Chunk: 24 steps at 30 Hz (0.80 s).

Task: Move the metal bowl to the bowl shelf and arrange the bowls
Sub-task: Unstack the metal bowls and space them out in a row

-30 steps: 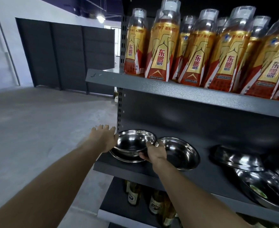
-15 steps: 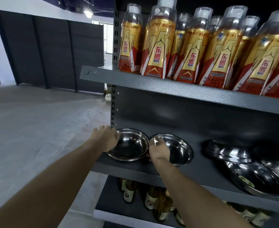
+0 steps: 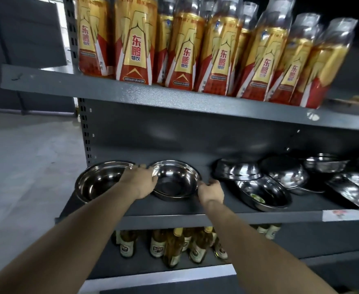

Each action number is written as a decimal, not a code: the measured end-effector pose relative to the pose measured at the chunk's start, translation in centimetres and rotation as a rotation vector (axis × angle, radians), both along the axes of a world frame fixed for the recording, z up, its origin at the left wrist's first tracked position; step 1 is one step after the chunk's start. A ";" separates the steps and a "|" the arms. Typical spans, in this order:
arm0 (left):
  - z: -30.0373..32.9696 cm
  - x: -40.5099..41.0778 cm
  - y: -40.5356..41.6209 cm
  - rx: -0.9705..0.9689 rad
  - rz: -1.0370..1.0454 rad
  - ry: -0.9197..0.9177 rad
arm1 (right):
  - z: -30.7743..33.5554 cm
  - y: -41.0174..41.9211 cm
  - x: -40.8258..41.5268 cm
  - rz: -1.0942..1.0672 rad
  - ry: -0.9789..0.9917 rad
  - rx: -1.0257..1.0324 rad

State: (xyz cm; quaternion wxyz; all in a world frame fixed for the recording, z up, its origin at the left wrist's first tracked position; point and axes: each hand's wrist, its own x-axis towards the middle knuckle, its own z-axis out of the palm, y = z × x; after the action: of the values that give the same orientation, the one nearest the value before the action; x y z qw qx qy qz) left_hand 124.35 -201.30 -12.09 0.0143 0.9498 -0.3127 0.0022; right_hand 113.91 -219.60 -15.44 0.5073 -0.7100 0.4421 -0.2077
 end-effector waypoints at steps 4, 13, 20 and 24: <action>-0.7 -0.7 -2.0 0.025 -0.003 -0.009 | -0.1 -1.2 -0.4 0.086 0.065 0.255; -1.2 -1.5 -4.8 0.054 0.154 -0.001 | -2.0 -3.6 1.7 0.306 0.028 0.375; -0.5 -4.2 -9.4 0.057 0.252 -0.015 | -2.8 -8.7 1.2 0.382 0.020 0.405; -0.3 -5.3 -12.4 0.082 0.271 -0.036 | -3.0 -10.9 0.3 0.411 0.018 0.429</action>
State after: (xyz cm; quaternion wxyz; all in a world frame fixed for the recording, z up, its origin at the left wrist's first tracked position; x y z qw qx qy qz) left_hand 119.08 -213.71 -12.35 -0.0304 0.9829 -0.1815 0.0086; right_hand 114.23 -230.51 -18.48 0.6733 -0.6630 0.3272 0.0040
